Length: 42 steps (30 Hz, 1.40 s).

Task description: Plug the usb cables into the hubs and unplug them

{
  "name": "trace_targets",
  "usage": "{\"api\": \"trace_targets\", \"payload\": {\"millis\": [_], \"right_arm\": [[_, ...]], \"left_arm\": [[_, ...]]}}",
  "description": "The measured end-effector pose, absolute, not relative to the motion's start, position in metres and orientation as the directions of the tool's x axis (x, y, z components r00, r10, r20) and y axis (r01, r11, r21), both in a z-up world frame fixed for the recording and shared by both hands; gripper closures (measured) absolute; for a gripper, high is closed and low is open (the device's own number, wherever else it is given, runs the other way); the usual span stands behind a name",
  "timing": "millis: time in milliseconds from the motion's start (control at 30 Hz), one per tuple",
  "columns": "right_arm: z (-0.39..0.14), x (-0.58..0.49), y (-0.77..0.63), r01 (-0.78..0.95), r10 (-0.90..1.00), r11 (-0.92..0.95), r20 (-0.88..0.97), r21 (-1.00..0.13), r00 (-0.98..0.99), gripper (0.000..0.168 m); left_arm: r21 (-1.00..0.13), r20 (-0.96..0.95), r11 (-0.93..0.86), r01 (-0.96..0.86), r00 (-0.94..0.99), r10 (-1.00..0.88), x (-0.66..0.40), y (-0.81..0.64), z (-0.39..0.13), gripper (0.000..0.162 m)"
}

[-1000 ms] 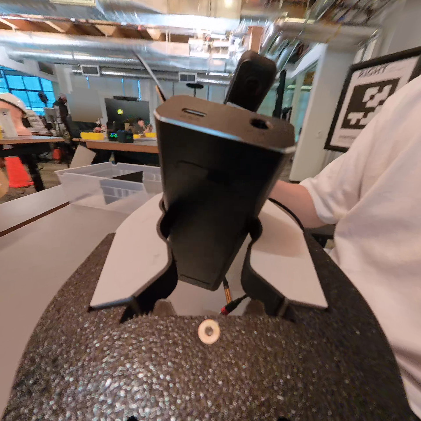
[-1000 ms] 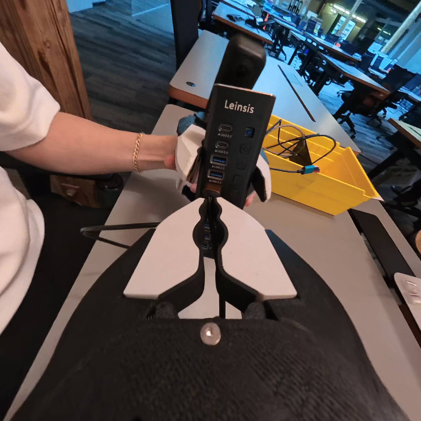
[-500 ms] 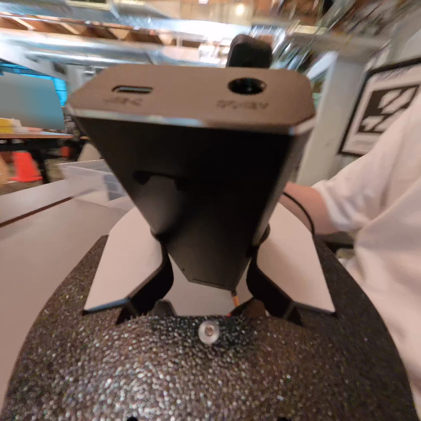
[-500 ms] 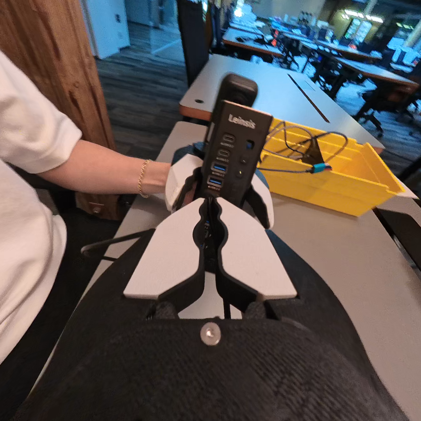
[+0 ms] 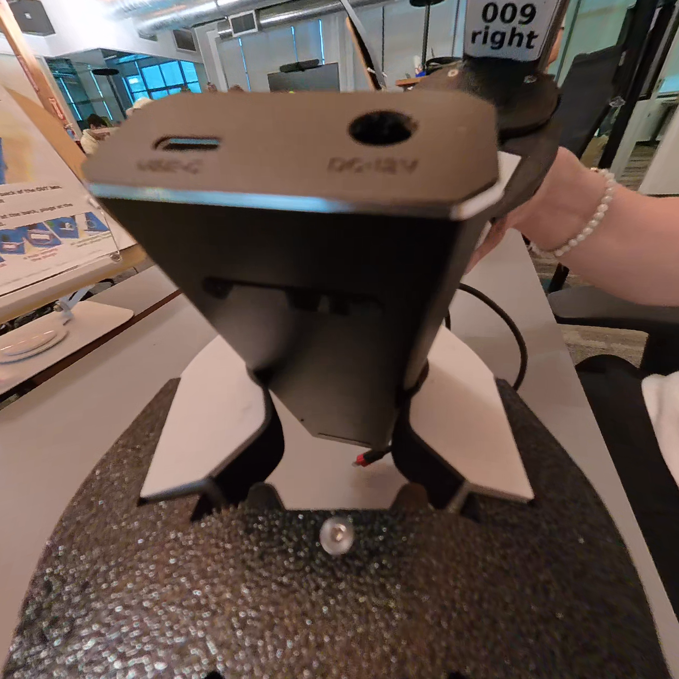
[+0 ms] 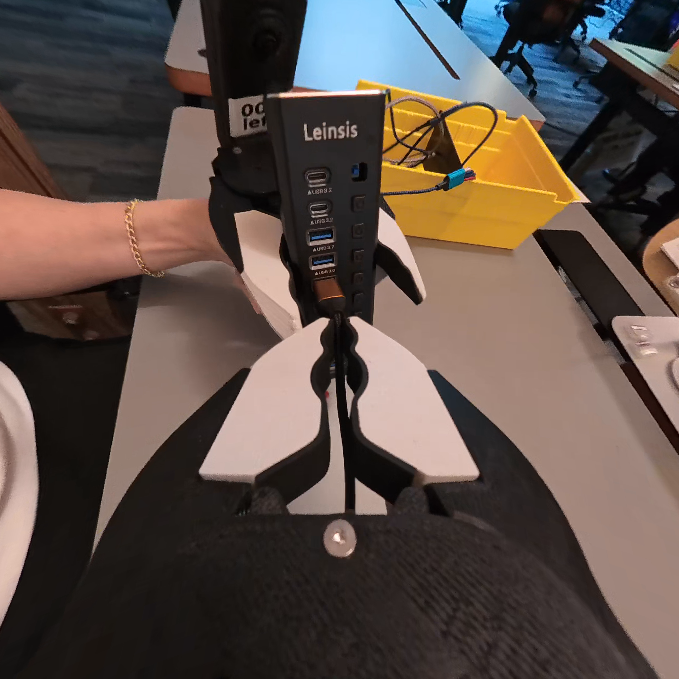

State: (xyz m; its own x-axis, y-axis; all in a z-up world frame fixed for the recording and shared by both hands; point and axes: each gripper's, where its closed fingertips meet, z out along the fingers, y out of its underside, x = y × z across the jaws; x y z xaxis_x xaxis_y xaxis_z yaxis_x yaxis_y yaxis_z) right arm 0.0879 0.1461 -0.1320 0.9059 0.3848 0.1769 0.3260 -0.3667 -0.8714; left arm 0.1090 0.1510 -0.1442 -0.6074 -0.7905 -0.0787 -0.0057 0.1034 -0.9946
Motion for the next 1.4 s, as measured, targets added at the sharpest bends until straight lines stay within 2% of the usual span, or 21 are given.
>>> {"api": "trace_targets", "payload": {"millis": [167, 300, 400, 500, 733, 767, 800, 833, 867, 900, 967, 1033, 1100, 1167, 1267, 1400], "right_arm": [[-0.130, 0.091, 0.140, 0.332, 0.376, -0.401, 0.177, -0.854, 0.910, 0.164], [-0.129, 0.089, 0.135, 0.432, 0.380, -0.432, 0.274, -0.792, 0.883, 0.164], [-0.124, 0.092, 0.135, 0.364, 0.399, -0.432, 0.187, -0.825, 0.898, 0.164], [-0.125, 0.087, 0.130, 0.457, 0.418, -0.454, 0.271, -0.765, 0.867, 0.164], [-0.120, 0.089, 0.124, 0.492, 0.436, -0.483, 0.288, -0.724, 0.853, 0.164], [-0.118, 0.112, 0.121, 0.479, 0.378, -0.520, 0.312, -0.707, 0.871, 0.164], [-0.109, 0.165, 0.111, 0.461, 0.218, -0.586, 0.419, -0.666, 0.882, 0.164], [-0.092, 0.190, 0.098, 0.373, 0.142, -0.558, 0.357, -0.741, 0.923, 0.164], [-0.068, 0.182, 0.089, 0.245, 0.194, -0.437, 0.175, -0.865, 0.965, 0.164], [-0.049, 0.185, 0.081, 0.197, 0.193, -0.369, 0.132, -0.908, 0.972, 0.165], [-0.038, 0.209, 0.068, 0.360, 0.104, -0.404, 0.349, -0.841, 0.931, 0.164], [-0.011, 0.230, 0.059, 0.383, -0.009, -0.378, 0.417, -0.843, 0.909, 0.164], [0.024, 0.258, 0.044, 0.409, -0.138, -0.301, 0.464, -0.862, 0.875, 0.164], [0.045, 0.302, 0.023, 0.426, -0.273, -0.304, 0.506, -0.852, 0.818, 0.164], [0.040, 0.370, -0.009, 0.403, -0.382, -0.377, 0.536, -0.834, 0.752, 0.164], [-0.003, 0.422, -0.030, 0.372, -0.378, -0.335, 0.486, -0.865, 0.788, 0.164]], "left_arm": [[-0.987, -0.129, 0.163, -0.004, -0.593, -0.795, 0.111, 0.147, -0.142, 0.088], [-0.983, -0.159, 0.185, 0.018, -0.597, -0.786, 0.109, 0.143, -0.141, 0.088], [-0.981, -0.166, 0.195, 0.011, -0.572, -0.803, 0.112, 0.144, -0.136, 0.088], [-0.980, -0.170, 0.196, 0.023, -0.601, -0.781, 0.108, 0.140, -0.137, 0.088], [-0.977, -0.191, 0.211, 0.037, -0.601, -0.776, 0.108, 0.136, -0.133, 0.089], [-0.974, -0.194, 0.226, 0.013, -0.561, -0.805, 0.110, 0.146, -0.135, 0.089], [-0.973, -0.190, 0.231, -0.021, -0.501, -0.844, 0.109, 0.169, -0.140, 0.089], [-0.985, -0.135, 0.167, -0.032, -0.455, -0.880, 0.103, 0.194, -0.139, 0.089], [-0.998, -0.050, 0.060, -0.009, -0.427, -0.903, 0.097, 0.213, -0.130, 0.089], [-0.999, -0.003, -0.011, 0.033, -0.401, -0.916, 0.093, 0.226, -0.118, 0.089], [-0.998, -0.033, 0.010, 0.067, -0.358, -0.933, 0.089, 0.234, -0.102, 0.089], [-0.994, -0.097, 0.075, 0.076, -0.342, -0.935, 0.083, 0.233, -0.094, 0.089], [-0.994, -0.100, 0.079, 0.079, -0.317, -0.943, 0.078, 0.238, -0.088, 0.089], [-0.993, -0.102, 0.078, 0.089, -0.314, -0.944, 0.073, 0.241, -0.085, 0.089], [-0.994, -0.099, 0.077, 0.083, -0.307, -0.946, 0.070, 0.246, -0.086, 0.089], [-0.995, -0.083, 0.063, 0.076, -0.309, -0.947, 0.070, 0.248, -0.087, 0.089]]}}
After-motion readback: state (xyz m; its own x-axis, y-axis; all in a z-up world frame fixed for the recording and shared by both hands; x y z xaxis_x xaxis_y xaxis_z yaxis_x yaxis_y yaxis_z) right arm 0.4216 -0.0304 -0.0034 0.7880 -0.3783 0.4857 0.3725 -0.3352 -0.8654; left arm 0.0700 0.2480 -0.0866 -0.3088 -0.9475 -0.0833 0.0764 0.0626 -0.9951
